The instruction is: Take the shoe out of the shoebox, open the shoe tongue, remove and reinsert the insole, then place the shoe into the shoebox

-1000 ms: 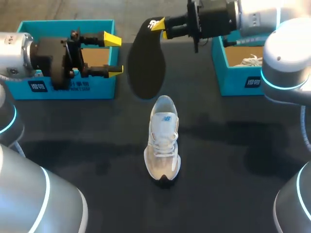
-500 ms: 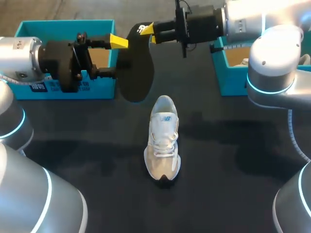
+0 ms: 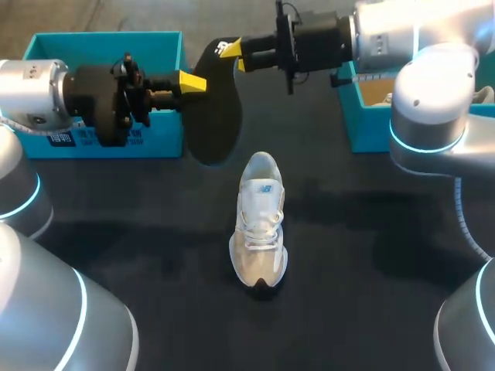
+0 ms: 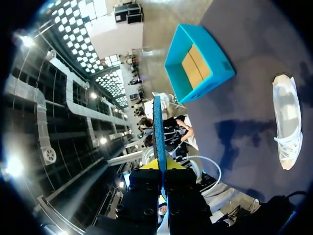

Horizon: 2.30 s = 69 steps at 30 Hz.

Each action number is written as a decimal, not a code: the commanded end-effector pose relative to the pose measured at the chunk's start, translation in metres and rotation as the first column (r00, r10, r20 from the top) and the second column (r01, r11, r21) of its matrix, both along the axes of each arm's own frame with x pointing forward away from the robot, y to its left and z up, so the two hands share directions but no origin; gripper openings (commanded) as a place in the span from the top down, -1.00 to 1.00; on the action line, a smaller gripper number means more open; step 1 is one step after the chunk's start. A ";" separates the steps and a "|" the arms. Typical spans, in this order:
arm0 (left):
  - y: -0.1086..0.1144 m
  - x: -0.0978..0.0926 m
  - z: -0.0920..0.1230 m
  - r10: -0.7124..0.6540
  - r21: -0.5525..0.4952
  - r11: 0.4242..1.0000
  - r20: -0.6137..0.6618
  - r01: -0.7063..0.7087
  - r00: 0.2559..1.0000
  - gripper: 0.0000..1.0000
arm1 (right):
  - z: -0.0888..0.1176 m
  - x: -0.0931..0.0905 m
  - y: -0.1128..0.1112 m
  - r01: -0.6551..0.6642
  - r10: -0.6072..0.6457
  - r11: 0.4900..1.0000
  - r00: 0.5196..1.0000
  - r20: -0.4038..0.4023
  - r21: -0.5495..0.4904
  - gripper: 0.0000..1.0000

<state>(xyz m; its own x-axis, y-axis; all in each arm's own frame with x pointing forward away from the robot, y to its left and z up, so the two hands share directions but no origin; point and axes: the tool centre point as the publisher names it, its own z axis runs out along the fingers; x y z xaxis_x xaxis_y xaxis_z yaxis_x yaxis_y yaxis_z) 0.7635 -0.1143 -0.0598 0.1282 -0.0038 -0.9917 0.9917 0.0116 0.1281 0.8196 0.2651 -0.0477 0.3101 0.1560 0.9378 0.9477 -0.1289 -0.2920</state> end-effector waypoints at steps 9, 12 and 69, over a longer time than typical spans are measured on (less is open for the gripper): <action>-0.007 0.002 -0.003 -0.021 -0.006 1.000 0.001 0.021 1.000 1.00 | -0.009 -0.009 0.004 0.037 -0.037 0.999 0.999 0.031 0.017 -1.00; -0.004 0.001 -0.002 -0.028 -0.008 1.000 -0.003 0.028 1.000 1.00 | -0.010 -0.012 -0.003 0.033 -0.035 0.999 0.996 0.085 0.022 -1.00; 0.023 0.000 0.019 -0.031 -0.013 1.000 -0.416 0.028 0.909 1.00 | -0.004 -0.055 -0.097 -0.045 0.028 0.998 0.934 0.356 0.038 -1.00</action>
